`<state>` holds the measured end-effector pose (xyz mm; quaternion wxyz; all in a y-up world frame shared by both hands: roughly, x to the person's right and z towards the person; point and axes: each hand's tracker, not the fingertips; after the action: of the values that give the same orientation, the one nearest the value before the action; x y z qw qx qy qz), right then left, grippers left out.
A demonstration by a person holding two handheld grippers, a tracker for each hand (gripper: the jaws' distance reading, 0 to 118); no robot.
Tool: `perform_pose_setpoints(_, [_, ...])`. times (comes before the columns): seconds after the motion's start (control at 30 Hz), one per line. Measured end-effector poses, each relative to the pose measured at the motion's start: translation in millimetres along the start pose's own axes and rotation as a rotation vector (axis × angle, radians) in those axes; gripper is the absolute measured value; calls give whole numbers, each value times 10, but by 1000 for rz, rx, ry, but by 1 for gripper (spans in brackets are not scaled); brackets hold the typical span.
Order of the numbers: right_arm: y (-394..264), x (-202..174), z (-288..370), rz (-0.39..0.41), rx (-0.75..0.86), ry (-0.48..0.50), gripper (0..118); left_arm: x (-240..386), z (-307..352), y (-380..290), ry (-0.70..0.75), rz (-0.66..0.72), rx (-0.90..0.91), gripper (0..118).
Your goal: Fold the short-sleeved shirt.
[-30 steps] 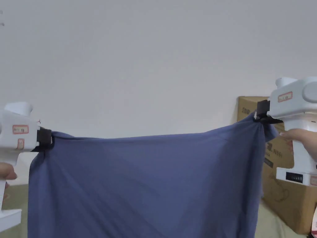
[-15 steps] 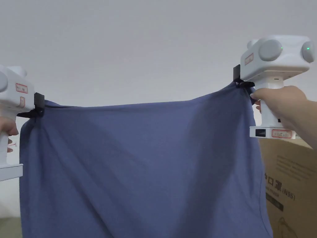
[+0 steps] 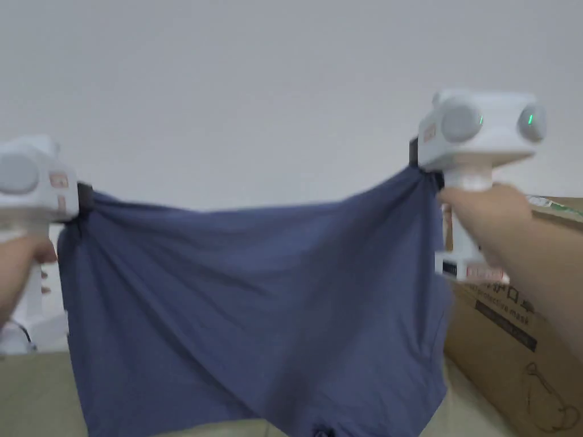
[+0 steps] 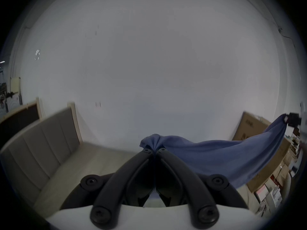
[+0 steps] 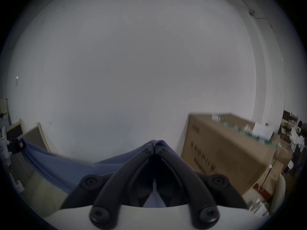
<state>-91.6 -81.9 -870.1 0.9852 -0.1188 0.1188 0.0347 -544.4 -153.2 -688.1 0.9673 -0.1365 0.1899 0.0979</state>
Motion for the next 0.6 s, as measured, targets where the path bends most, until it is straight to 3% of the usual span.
perform_pose_setpoints(0.13, [-1464,24,-148,-80,-235,94,0,-161,-153,-1065,-33,78,-206,0])
perform_pose_setpoints(0.33, [-3519,330,385,-136,-562,164,0,-445,436,-2592,-76,95,-442,0])
perform_pose_setpoints(0.47, [-4269,629,1231,-161,-712,203,0,-680,1055,-3269,-97,84,-543,0])
perform_pose_setpoints(0.57, [-4517,844,1914,-153,-752,257,0,-730,1634,-3599,-122,33,-597,0])
perform_pose_setpoints(0.6, [-4562,894,2085,-114,-781,261,0,-760,1794,-3685,-138,28,-607,0])
